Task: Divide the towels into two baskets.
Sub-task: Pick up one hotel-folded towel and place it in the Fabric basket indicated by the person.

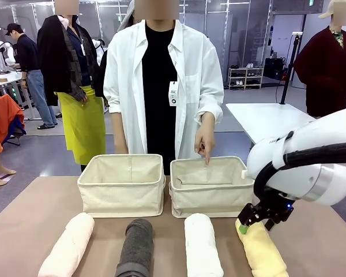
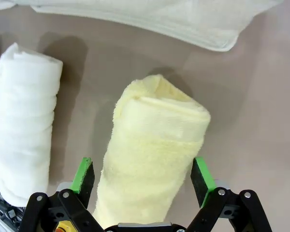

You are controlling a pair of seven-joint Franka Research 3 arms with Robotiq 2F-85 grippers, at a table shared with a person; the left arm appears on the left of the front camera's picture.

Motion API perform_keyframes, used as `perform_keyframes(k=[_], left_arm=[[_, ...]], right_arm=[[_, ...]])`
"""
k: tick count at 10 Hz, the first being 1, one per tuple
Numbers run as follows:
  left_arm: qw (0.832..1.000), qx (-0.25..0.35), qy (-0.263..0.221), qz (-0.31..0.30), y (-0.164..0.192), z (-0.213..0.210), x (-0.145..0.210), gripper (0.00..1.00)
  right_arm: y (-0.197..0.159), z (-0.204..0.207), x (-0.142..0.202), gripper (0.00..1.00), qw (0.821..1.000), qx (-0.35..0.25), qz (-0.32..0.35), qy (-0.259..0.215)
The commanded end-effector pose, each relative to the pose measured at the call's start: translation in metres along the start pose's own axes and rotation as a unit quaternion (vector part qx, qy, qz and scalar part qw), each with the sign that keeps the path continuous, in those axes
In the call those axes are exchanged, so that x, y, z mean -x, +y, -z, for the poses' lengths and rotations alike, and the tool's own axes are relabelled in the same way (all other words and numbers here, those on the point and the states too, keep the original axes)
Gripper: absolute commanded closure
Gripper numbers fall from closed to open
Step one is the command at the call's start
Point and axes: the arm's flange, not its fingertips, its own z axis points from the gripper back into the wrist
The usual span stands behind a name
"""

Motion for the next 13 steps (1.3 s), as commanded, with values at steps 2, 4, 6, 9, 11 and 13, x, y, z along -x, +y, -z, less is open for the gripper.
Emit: perform_keyframes(k=[2,4,6,9,11,13], left_arm=[[1.0,0.0,0.0,0.005,-0.003,-0.003,0.001,0.0],[1.0,0.0,0.0,0.005,-0.003,-0.003,0.001,0.0],[1.0,0.0,0.0,0.005,-0.003,-0.003,0.001,0.0],[1.0,0.0,0.0,0.005,-0.003,-0.003,0.001,0.0],[1.0,0.0,0.0,0.005,-0.003,-0.003,0.001,0.0],[1.0,0.0,0.0,0.005,-0.003,-0.003,0.001,0.0]], right_arm=[[0.006,0.032,0.062,0.0,0.999,0.016,0.008,0.026],[0.011,0.043,0.064,0.0,0.999,0.02,0.005,0.033],[0.014,0.043,0.061,0.2,0.999,0.021,0.002,0.026],[0.015,0.039,0.063,0.56,0.999,0.025,0.005,0.02],[0.016,0.023,0.057,0.76,0.999,0.032,-0.005,-0.002],[0.021,-0.01,0.05,0.78,0.998,-0.007,-0.057,-0.007]])
